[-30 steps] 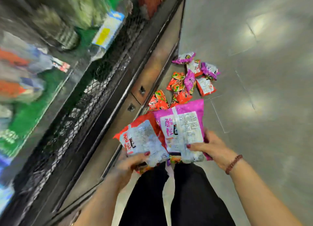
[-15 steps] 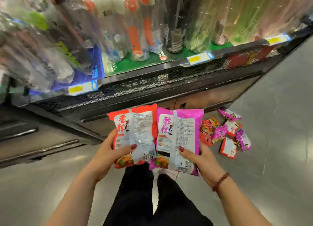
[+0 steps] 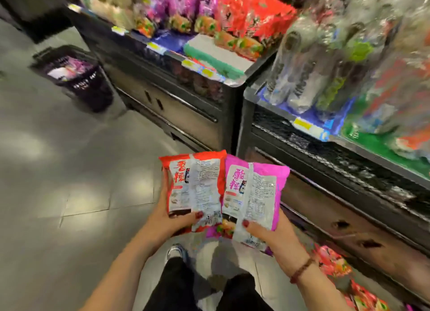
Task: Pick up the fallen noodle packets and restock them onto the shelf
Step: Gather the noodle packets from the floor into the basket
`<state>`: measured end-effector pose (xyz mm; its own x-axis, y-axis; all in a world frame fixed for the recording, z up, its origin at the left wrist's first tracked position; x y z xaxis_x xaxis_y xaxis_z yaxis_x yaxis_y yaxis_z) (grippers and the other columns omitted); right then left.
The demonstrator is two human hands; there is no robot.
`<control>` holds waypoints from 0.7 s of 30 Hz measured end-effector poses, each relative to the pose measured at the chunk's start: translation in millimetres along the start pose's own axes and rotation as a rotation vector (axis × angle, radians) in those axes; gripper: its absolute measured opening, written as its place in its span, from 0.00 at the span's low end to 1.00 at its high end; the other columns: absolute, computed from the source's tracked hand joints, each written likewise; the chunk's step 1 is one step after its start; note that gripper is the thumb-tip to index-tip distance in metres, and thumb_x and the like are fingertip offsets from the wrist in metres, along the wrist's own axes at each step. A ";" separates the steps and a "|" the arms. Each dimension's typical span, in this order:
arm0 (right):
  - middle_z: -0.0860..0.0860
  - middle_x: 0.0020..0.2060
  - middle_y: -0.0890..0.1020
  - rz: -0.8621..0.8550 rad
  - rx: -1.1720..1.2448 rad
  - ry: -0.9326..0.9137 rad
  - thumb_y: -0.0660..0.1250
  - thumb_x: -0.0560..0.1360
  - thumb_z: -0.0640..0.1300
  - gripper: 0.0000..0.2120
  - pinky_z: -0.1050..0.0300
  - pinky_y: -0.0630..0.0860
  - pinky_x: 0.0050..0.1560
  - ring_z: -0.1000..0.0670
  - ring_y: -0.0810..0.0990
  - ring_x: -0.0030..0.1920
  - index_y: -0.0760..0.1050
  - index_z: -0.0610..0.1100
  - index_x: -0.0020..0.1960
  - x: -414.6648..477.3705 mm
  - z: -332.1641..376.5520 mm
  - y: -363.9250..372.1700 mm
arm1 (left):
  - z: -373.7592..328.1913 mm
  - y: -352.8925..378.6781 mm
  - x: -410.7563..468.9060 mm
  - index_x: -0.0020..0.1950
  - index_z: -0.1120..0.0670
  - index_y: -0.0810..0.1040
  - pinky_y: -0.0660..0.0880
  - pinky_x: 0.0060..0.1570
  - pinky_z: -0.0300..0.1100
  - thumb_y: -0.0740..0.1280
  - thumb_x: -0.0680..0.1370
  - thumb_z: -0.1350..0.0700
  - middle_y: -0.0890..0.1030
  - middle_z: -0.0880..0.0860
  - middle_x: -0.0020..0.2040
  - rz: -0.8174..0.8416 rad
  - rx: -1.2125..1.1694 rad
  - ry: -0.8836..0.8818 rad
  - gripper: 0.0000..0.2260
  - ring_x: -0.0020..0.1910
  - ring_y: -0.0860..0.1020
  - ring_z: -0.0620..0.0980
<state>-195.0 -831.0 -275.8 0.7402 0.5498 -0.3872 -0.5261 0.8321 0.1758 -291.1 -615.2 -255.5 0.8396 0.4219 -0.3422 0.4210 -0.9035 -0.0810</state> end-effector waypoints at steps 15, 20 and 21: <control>0.53 0.50 0.85 0.317 -0.209 0.034 0.75 0.67 0.34 0.22 0.56 0.82 0.46 0.51 0.84 0.50 0.75 0.51 0.57 130.5 15.3 352.9 | 22.0 -348.2 -35.4 0.72 0.38 0.63 0.79 0.56 0.43 0.81 0.62 0.49 0.79 0.39 0.61 -0.592 -0.198 0.080 0.43 0.59 0.79 0.40; 0.51 0.53 0.84 0.357 -0.268 0.042 0.74 0.67 0.38 0.22 0.50 0.82 0.50 0.49 0.84 0.52 0.75 0.51 0.58 164.2 21.6 419.8 | 37.4 -411.1 -29.6 0.76 0.42 0.59 0.78 0.54 0.35 0.78 0.59 0.46 0.76 0.39 0.65 -0.750 -0.285 0.083 0.48 0.61 0.77 0.38; 0.50 0.54 0.84 0.367 -0.288 0.043 0.74 0.67 0.39 0.22 0.51 0.82 0.49 0.49 0.84 0.52 0.74 0.51 0.58 174.4 22.0 431.0 | 41.3 -420.2 -25.1 0.74 0.39 0.60 0.78 0.53 0.36 0.78 0.59 0.45 0.76 0.38 0.64 -0.774 -0.295 0.079 0.47 0.61 0.77 0.38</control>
<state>-283.5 -374.9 -247.7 0.4683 0.7957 -0.3842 -0.8493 0.5253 0.0525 -503.3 -249.3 -251.5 0.2932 0.9297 -0.2231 0.9527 -0.3037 -0.0136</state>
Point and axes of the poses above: each hand's wrist, its own x-axis towards the middle knuckle, its own y-axis out of the palm, z = x × y, the point moved 8 cm from there along x, towards the middle knuckle
